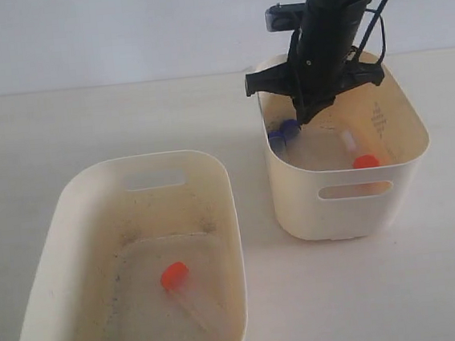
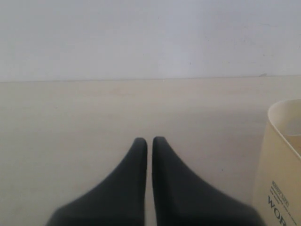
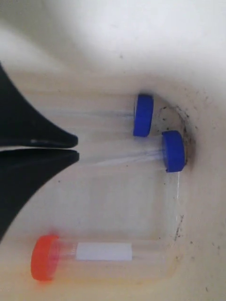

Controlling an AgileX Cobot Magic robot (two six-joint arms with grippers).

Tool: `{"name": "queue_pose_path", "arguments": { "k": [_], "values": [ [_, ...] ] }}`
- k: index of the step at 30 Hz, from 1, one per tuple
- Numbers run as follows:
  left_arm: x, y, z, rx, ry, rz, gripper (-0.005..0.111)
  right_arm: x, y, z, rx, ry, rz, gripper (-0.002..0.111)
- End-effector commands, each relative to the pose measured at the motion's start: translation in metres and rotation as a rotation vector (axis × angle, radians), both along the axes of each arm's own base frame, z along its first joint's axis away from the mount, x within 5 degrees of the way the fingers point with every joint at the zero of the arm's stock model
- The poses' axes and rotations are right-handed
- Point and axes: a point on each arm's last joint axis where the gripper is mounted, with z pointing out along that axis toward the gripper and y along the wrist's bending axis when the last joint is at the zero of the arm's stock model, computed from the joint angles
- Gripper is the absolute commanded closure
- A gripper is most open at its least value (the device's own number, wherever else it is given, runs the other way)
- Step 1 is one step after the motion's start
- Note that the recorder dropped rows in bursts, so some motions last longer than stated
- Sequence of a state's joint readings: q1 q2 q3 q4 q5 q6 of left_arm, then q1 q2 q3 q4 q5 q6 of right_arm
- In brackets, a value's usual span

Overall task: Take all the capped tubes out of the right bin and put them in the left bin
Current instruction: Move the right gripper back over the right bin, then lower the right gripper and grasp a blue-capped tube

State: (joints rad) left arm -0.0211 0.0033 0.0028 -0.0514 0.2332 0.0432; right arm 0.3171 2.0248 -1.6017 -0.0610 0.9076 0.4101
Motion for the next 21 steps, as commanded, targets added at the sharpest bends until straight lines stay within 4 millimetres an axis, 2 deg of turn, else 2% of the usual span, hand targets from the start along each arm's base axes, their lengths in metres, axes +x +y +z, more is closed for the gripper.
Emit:
{"name": "queue_pose_path", "arguments": {
  "k": [1,9,15,21],
  "values": [
    [0.0,0.0,0.001,-0.009,-0.007,0.002,0.102,-0.001,-0.005,0.019,0.01,-0.056,-0.003,0.108],
    [0.0,0.0,0.001,-0.009,-0.007,0.002,0.102,0.003,-0.031,0.008,0.004,0.028,-0.052,0.108],
    [0.0,0.0,0.001,-0.009,-0.007,0.002,0.102,0.005,-0.027,-0.013,0.016,0.095,-0.004,0.108],
    [0.0,0.0,0.001,-0.009,-0.007,0.002,0.102,0.007,-0.026,-0.018,0.016,0.099,0.001,0.108]
  ]
}}
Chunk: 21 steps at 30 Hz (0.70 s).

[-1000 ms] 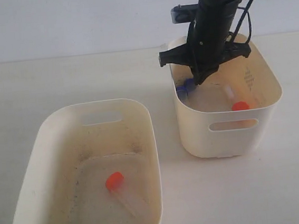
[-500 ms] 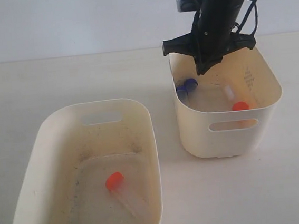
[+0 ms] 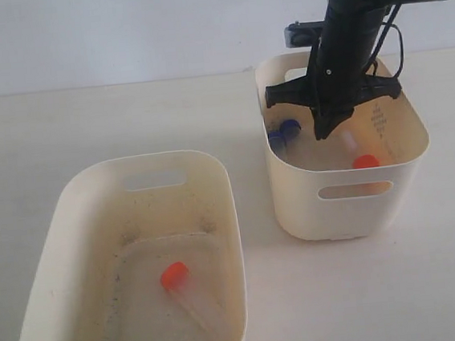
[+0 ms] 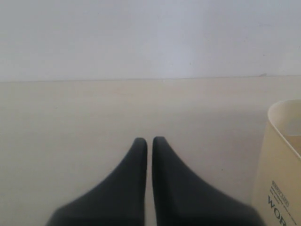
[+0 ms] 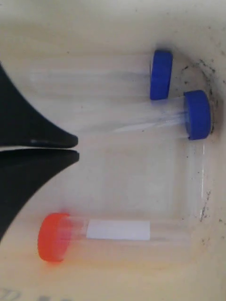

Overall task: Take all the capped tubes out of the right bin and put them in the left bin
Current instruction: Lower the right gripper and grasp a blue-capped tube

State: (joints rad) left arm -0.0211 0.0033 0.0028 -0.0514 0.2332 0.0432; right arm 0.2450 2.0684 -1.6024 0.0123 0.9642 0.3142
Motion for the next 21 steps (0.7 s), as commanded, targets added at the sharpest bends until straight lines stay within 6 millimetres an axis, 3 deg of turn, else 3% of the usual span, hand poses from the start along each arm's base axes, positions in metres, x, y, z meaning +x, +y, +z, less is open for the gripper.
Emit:
{"name": "queue_pose_path", "arguments": {
  "k": [1,5,13,15,16,19,21],
  "values": [
    [0.0,0.0,0.001,-0.009,-0.007,0.002,0.102,0.002,-0.001,0.002,0.005,-0.019,0.012,0.108],
    [0.0,0.0,0.001,-0.009,-0.007,0.002,0.102,0.003,-0.001,-0.001,0.001,-0.017,0.027,0.108],
    [0.0,0.0,0.001,-0.009,-0.007,0.002,0.102,0.009,0.001,-0.031,-0.01,0.025,0.03,0.105],
    [0.0,0.0,0.001,-0.009,-0.007,0.002,0.102,0.011,0.001,-0.032,-0.006,0.008,0.029,0.093],
    [0.0,0.0,0.001,-0.009,-0.007,0.002,0.102,0.012,0.002,-0.031,-0.003,-0.005,0.036,0.076],
    [0.0,0.0,0.001,-0.009,-0.007,0.002,0.102,0.012,0.002,-0.03,0.002,-0.012,0.039,0.044],
    [0.0,0.0,0.001,-0.009,-0.007,0.002,0.102,0.012,0.002,-0.029,0.003,-0.016,0.037,0.036]
  ]
}}
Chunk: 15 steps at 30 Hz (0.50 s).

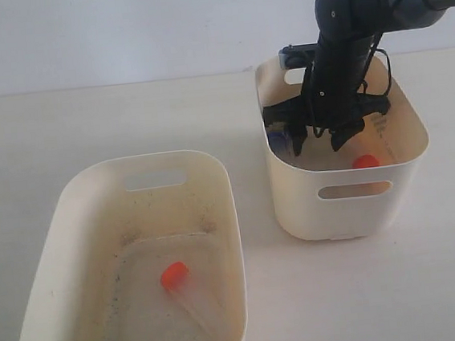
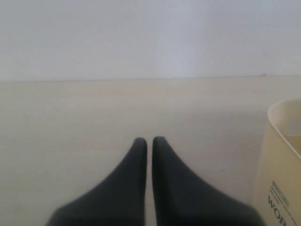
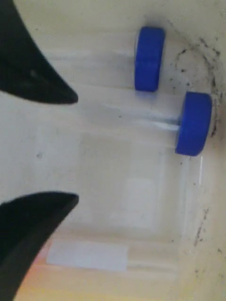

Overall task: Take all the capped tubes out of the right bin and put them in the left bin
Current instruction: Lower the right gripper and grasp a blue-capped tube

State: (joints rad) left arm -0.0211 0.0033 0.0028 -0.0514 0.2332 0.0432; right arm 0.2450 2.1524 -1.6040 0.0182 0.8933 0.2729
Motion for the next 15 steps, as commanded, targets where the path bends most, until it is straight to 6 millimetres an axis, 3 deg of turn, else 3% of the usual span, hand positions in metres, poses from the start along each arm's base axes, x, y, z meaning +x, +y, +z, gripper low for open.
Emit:
{"name": "queue_pose_path", "arguments": {
  "k": [1,5,10,15],
  "values": [
    [0.0,0.0,0.001,-0.009,-0.007,0.002,0.102,0.002,-0.001,0.005,0.016,-0.024,-0.016,0.041],
    [0.0,0.0,0.001,-0.009,-0.007,0.002,0.102,0.004,0.005,0.007,0.094,-0.043,-0.052,0.061],
    [0.0,0.0,0.001,-0.009,-0.007,0.002,0.102,0.006,0.007,-0.006,0.103,-0.031,-0.061,0.061],
    [0.0,0.0,0.001,-0.009,-0.007,0.002,0.102,0.007,0.007,-0.007,0.102,-0.032,-0.054,0.061]
  ]
}}
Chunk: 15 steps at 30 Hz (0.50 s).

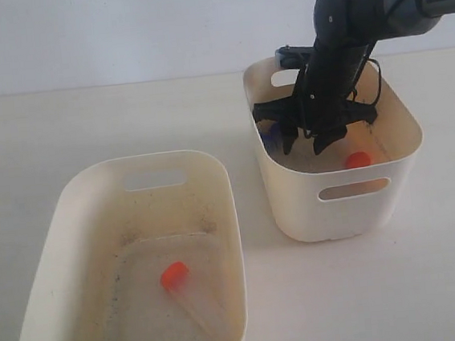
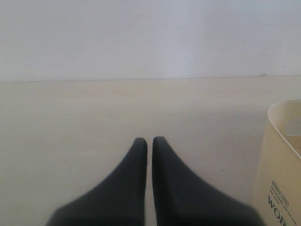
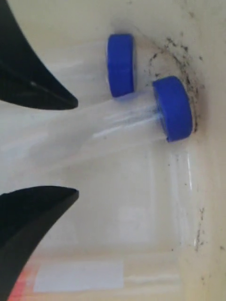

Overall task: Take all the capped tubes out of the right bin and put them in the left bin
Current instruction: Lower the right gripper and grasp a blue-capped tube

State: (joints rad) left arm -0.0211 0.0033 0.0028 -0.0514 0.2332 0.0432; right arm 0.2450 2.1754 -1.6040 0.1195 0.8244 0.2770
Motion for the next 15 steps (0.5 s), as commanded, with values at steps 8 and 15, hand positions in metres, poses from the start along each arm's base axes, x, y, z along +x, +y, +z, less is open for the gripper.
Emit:
{"name": "queue_pose_path", "arguments": {
  "k": [8,15],
  "values": [
    [0.0,0.0,0.001,-0.009,-0.007,0.002,0.102,0.002,-0.001,0.001,0.0,-0.014,0.012,0.04],
    [0.0,0.0,0.001,-0.009,-0.007,0.002,0.102,0.002,-0.001,-0.021,-0.015,0.034,0.014,0.04]
  ]
}}
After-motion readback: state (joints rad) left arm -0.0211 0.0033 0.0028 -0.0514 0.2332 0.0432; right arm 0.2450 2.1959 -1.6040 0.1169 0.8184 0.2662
